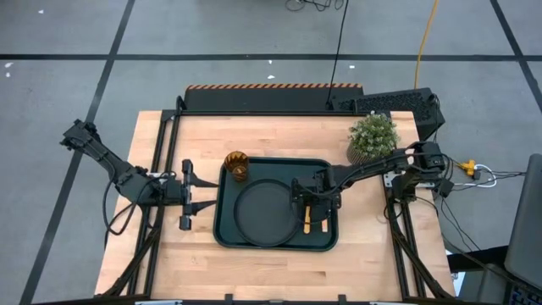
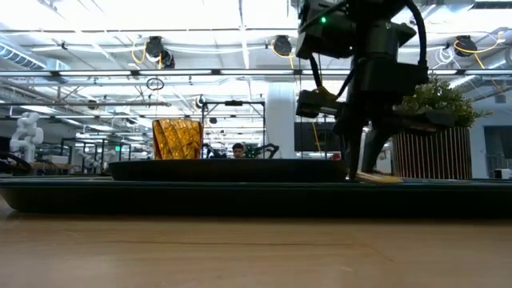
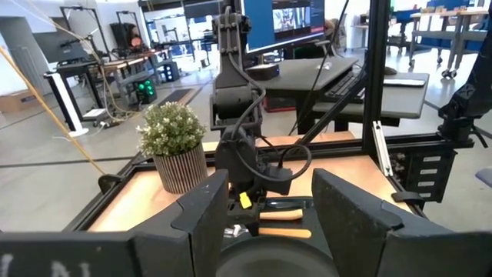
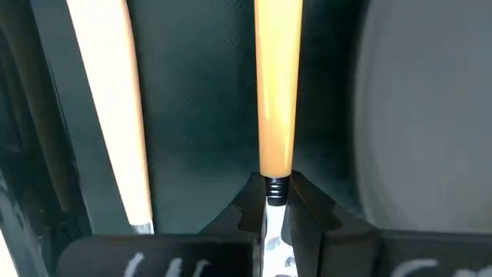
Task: Pick and place plate/cup/fork/spoon on tray
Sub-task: Put the orange spoon on the black tray
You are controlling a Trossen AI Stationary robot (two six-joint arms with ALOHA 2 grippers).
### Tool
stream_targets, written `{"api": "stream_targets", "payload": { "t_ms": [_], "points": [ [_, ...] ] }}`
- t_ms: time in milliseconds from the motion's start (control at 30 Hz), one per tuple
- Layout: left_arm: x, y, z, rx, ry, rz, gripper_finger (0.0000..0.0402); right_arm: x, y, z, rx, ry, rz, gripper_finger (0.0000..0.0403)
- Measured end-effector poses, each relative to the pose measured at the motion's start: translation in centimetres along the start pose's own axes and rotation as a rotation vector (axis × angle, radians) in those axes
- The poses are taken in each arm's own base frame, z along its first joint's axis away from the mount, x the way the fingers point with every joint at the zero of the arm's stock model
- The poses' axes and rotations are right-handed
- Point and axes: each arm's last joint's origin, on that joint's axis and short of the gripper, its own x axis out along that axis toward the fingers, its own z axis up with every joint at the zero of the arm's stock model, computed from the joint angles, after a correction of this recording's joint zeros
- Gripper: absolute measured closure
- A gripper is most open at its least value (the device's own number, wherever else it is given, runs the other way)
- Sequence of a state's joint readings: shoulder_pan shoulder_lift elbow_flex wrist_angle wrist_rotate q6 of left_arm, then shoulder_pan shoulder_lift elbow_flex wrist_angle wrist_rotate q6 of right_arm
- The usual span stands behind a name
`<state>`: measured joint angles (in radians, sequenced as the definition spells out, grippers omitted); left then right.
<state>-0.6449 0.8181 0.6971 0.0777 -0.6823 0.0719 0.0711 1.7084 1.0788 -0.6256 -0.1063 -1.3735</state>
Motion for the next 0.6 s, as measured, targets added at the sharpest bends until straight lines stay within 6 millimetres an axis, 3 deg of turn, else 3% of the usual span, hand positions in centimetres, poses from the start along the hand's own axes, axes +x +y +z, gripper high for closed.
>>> {"api": "stream_targets", "payload": {
  "t_ms": [233,600],
  "points": [
    [0.0,0.0,0.0,-0.003,0.000,0.000,0.0208,1.2,1.1,-0.4,-0.015,0.003,0.012,0.0387],
    [0.0,0.0,0.0,0.000,0.000,0.000,0.0208,1.2,0.8,-0.9,-0.021,0.005,-0.021,0.0387]
  ]
}}
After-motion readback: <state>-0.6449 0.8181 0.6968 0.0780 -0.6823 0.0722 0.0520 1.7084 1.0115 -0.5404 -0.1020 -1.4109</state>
